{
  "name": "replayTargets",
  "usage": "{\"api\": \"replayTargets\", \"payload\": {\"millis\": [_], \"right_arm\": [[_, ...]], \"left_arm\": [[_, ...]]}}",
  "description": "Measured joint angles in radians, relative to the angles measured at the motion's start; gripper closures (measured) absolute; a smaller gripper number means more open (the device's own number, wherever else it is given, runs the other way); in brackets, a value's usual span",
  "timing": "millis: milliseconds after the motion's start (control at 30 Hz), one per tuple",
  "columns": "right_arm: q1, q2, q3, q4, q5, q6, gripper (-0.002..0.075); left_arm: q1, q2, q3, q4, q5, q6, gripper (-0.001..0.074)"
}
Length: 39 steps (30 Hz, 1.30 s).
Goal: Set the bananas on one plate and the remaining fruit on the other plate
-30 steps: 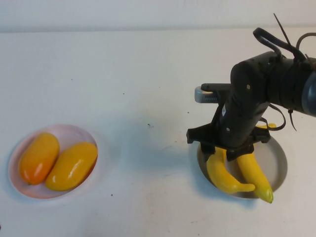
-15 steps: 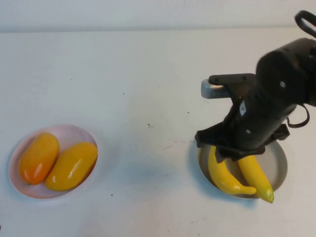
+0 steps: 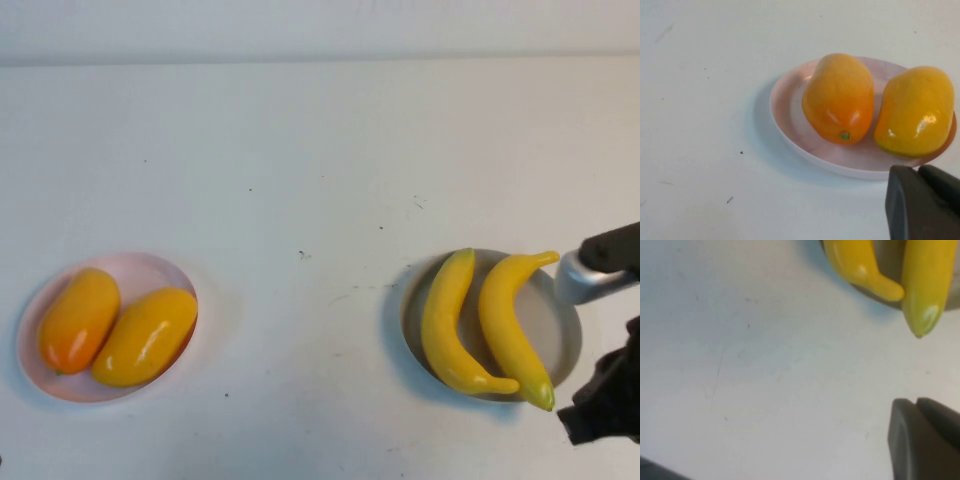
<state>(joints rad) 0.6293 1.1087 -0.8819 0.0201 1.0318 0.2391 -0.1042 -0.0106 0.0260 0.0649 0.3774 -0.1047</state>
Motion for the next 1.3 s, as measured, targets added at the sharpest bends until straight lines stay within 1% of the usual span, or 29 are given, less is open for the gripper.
{"api": "replayTargets", "payload": {"millis": [167, 367, 433, 533, 600, 733, 800, 867, 967, 1067, 1200, 1300], "right_arm": [[0.0, -0.114, 0.008, -0.005, 0.067, -0.019, 0.0741], [0.0, -0.179, 0.012, -0.04, 0.087, -0.009, 0.0741], [0.0, -0.194, 0.03, -0.06, 0.065, 0.011, 0.0741], [-0.009, -0.233, 0.117, -0.1, -0.062, 0.052, 0.0741], [-0.051, -0.281, 0.208, -0.109, -0.208, 0.054, 0.0741], [-0.231, -0.46, 0.468, -0.119, -0.556, 0.043, 0.0741], [-0.326, -0.556, 0.604, -0.124, -0.673, 0.042, 0.0741], [-0.397, -0.661, 0.714, -0.124, -0.761, 0.042, 0.0741], [-0.462, -0.801, 0.816, -0.112, -0.804, 0.042, 0.0741], [-0.494, -0.938, 0.881, -0.109, -0.817, 0.042, 0.0741], [-0.512, -1.08, 0.907, -0.106, -0.806, 0.026, 0.0741], [-0.514, -1.115, 0.907, -0.106, -0.77, 0.016, 0.0741]], "left_arm": [[0.0, 0.0, 0.0, 0.0, 0.0, 0.0, 0.0733], [0.0, 0.0, 0.0, 0.0, 0.0, 0.0, 0.0733], [0.0, 0.0, 0.0, 0.0, 0.0, 0.0, 0.0733], [0.0, 0.0, 0.0, 0.0, 0.0, 0.0, 0.0733], [0.0, 0.0, 0.0, 0.0, 0.0, 0.0, 0.0733], [0.0, 0.0, 0.0, 0.0, 0.0, 0.0, 0.0733], [0.0, 0.0, 0.0, 0.0, 0.0, 0.0, 0.0733], [0.0, 0.0, 0.0, 0.0, 0.0, 0.0, 0.0733], [0.0, 0.0, 0.0, 0.0, 0.0, 0.0, 0.0733], [0.0, 0.0, 0.0, 0.0, 0.0, 0.0, 0.0733], [0.0, 0.0, 0.0, 0.0, 0.0, 0.0, 0.0733], [0.0, -0.002, 0.0, 0.0, 0.0, 0.0, 0.0733]]}}
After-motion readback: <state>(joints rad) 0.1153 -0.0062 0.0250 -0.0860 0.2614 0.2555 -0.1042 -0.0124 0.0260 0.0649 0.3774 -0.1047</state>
